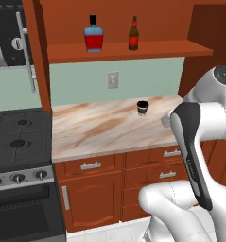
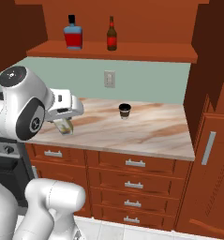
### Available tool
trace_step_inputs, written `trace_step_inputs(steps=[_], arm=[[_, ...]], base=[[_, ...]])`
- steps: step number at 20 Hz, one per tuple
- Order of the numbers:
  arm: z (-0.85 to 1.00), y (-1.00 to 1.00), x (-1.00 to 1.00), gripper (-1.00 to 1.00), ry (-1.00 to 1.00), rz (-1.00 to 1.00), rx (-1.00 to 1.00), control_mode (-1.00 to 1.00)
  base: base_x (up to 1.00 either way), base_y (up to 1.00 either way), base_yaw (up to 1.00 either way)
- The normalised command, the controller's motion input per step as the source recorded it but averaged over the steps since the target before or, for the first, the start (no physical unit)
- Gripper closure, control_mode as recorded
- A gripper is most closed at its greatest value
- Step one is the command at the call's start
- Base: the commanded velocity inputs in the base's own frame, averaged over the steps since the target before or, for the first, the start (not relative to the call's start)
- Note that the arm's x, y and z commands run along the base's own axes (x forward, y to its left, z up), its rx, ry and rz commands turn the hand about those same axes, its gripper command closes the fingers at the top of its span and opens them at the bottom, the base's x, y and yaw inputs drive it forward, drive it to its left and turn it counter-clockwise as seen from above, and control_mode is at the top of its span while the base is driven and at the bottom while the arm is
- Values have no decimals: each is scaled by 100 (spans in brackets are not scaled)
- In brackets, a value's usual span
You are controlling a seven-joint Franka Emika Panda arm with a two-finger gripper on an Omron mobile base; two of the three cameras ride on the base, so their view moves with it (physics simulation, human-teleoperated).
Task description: Sort all alcoholic drinks to one cabinet, and non-alcoholic drinks to the other.
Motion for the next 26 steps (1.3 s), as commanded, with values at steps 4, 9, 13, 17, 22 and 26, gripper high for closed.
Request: trace_step_inputs(steps=[4, 9, 13, 17, 22, 26], arm=[[0, 0, 0, 100, 0, 0, 0, 100], [0, 0, 0, 100, 0, 0, 0, 100], [0, 0, 0, 100, 0, 0, 0, 100], [0, 0, 0, 100, 0, 0, 0, 100], [0, 0, 0, 100, 0, 0, 0, 100], [0, 0, 0, 100, 0, 0, 0, 100]], base=[[-49, -18, -3], [-50, -16, 0], [-50, -12, 0], [-52, -14, 0], [-54, -17, 0], [-56, -18, 0]])
